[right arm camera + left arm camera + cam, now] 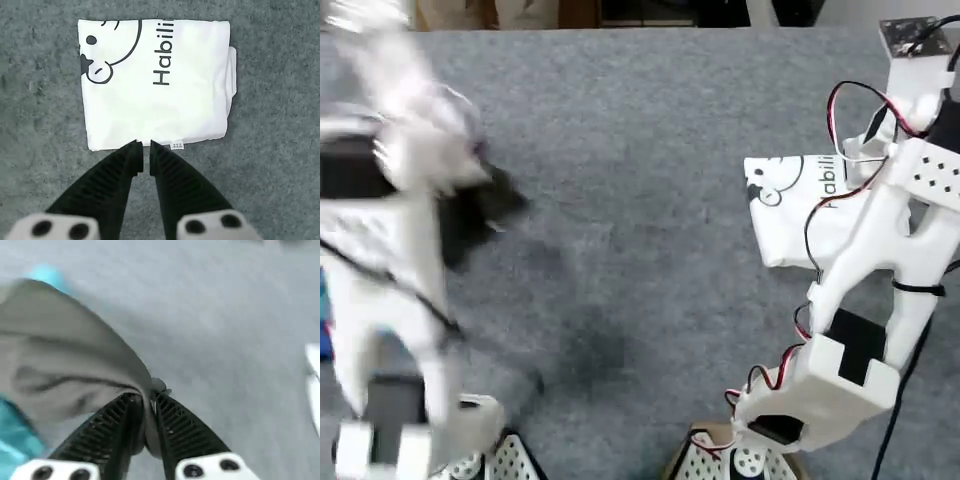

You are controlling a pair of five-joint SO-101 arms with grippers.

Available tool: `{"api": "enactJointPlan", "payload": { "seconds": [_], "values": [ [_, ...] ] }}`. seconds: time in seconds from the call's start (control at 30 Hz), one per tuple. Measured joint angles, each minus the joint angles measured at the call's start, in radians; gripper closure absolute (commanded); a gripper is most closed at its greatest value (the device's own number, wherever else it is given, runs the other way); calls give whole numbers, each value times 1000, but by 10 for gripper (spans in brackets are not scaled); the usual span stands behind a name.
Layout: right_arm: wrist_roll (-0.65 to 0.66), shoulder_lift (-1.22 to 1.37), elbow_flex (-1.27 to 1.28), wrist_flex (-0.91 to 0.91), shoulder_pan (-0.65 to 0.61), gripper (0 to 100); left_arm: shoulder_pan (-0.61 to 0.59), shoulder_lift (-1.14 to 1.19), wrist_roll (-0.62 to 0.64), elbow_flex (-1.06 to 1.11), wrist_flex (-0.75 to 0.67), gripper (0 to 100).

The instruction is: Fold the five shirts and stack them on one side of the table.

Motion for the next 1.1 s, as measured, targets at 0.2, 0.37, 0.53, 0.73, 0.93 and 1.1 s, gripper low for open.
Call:
{"api": "enactJointPlan", "payload": {
  "seconds": [0.2, 0.37, 0.53, 0.73, 0.93, 1.1],
  "values": [
    [9, 0, 0, 0, 0, 953, 479, -336, 0, 496, -152, 810],
    [9, 0, 0, 0, 0, 858, 509, -393, 89, 609, -106, 725],
    [18, 0, 6, 0, -28, 688, 321, -413, 129, 562, -66, 725],
    [61, 0, 9, 0, -201, 755, -123, -414, 49, 477, -9, 725],
    [20, 58, 18, -14, -503, 807, -571, -414, -94, 571, -6, 725],
    [-46, 273, 17, -72, -681, 807, -775, -414, -181, 778, -72, 725]
  ]
}}
